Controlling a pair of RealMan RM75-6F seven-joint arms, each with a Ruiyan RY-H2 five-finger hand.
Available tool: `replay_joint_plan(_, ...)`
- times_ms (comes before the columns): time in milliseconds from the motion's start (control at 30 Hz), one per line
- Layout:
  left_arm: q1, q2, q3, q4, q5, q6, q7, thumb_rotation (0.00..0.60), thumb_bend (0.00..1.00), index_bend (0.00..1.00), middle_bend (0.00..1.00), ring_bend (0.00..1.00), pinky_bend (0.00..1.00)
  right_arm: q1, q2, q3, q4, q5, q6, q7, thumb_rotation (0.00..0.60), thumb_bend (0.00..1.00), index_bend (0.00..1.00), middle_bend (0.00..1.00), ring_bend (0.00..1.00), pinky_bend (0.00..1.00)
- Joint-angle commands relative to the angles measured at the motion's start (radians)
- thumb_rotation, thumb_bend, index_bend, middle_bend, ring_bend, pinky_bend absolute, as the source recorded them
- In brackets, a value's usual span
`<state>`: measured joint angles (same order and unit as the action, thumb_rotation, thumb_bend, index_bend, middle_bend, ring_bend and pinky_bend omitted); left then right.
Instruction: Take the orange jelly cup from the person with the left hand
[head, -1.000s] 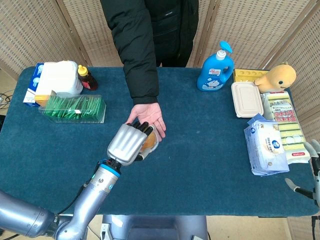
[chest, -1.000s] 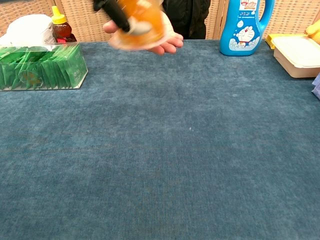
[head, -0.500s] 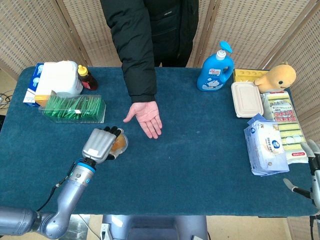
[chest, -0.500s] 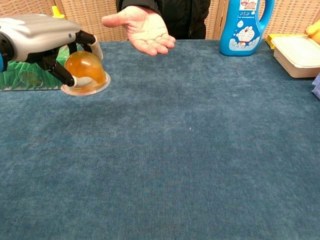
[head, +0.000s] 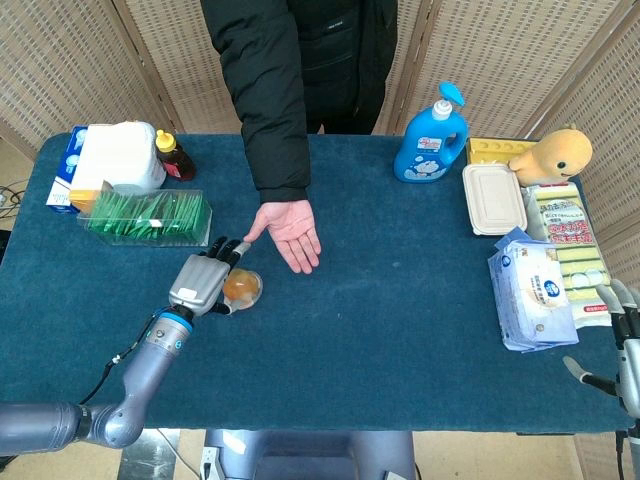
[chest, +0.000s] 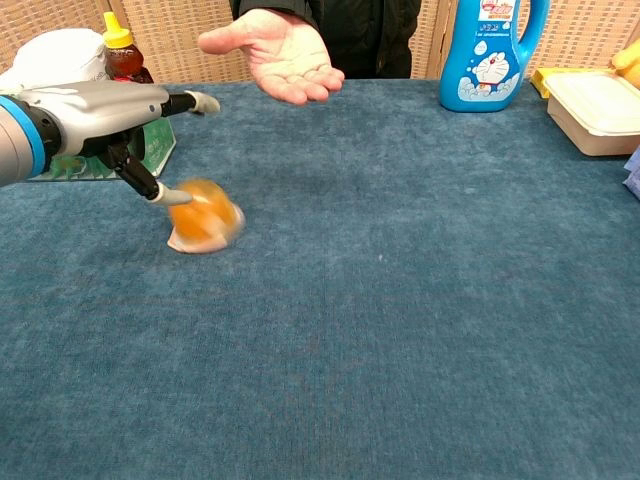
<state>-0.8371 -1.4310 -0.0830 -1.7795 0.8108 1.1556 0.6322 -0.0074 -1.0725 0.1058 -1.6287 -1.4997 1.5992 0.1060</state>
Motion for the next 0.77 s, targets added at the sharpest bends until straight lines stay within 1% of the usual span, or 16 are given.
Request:
replay_joint_plan(33,0.026,0.041,0.0,-0.048,0.046,0.034,-0.019,0.6,0.17,0.0,0.01,0.0,0.31,-0.001,-0.001,-0.002,0.001,-0.002,0.002,-0.002,0.6,0.16,0.09,0.01,0.01,0.0)
replay_joint_plan(133,0.069,0.1,0.021,-0.111,0.124,0.074,-0.054,0.6,0.17,0.0,0.0,0.0,0.3,0.0,-0.004,-0.004,0.002,-0.004,-0.002,-0.006,0.6,0.16,0.09,0.01,0.01,0.0)
replay_joint_plan(233,0.145,0.175,0.081,-0.167,0.249,0.149,-0.095,0.6,0.17,0.0,0.0,0.0,0.28,0.0,-0.006,-0.004,0.0,-0.005,0.001,-0.012,0.6,0.16,0.09,0.01,0.01,0.0)
replay_joint_plan(267,0.184,0.203,0.112,-0.18,0.31,0.183,-0.129,0.6,0.17,0.0,0.0,0.0,0.27,0.0,-0.006,-0.003,-0.001,-0.006,0.003,-0.014,0.6,0.16,0.09,0.01,0.01,0.0)
replay_joint_plan(333,0.244,0.238,0.16,-0.177,0.401,0.234,-0.185,0.6,0.17,0.0,0.0,0.0,0.25,0.0,-0.007,-0.003,-0.002,-0.007,0.005,-0.015,0.6,0.16,0.09,0.01,0.01,0.0)
replay_joint_plan(367,0.294,0.261,0.196,-0.17,0.448,0.28,-0.216,0.6,0.16,0.0,0.0,0.0,0.22,-0.002,-0.007,-0.005,-0.002,-0.009,0.007,-0.017,0.6,0.16,0.09,0.01,0.01,0.0)
replay_joint_plan(400,0.332,0.275,0.221,-0.164,0.486,0.318,-0.242,0.6,0.15,0.0,0.0,0.0,0.19,-0.002,-0.008,-0.005,-0.001,-0.009,0.007,-0.02,0.6,0.16,0.09,0.01,0.01,0.0)
replay_joint_plan(467,0.405,0.29,0.258,-0.145,0.55,0.395,-0.302,0.6,0.13,0.0,0.0,0.0,0.14,-0.002,-0.01,-0.007,-0.002,-0.012,0.006,-0.025,0.6,0.16,0.09,0.01,0.01,0.0)
replay_joint_plan(500,0.451,0.292,0.274,-0.121,0.597,0.448,-0.358,0.6,0.13,0.0,0.0,0.0,0.13,-0.001,-0.011,-0.009,-0.003,-0.016,0.006,-0.028,0.6,0.16,0.09,0.01,0.01,0.0)
replay_joint_plan(600,0.554,0.296,0.305,-0.062,0.656,0.546,-0.488,0.6,0.1,0.0,0.0,0.0,0.12,-0.002,-0.014,-0.014,-0.004,-0.028,0.012,-0.039,0.6,0.16,0.09,0.01,0.01,0.0)
replay_joint_plan(633,0.576,0.299,0.309,-0.049,0.663,0.562,-0.506,0.6,0.09,0.0,0.0,0.0,0.12,-0.003,-0.015,-0.015,-0.004,-0.031,0.014,-0.041,0.6,0.16,0.09,0.01,0.01,0.0)
replay_joint_plan(767,0.628,0.326,0.31,-0.047,0.672,0.59,-0.498,0.6,0.09,0.0,0.0,0.0,0.12,-0.003,-0.014,-0.017,-0.012,-0.04,0.019,-0.05,0.6,0.16,0.09,0.01,0.01,0.0)
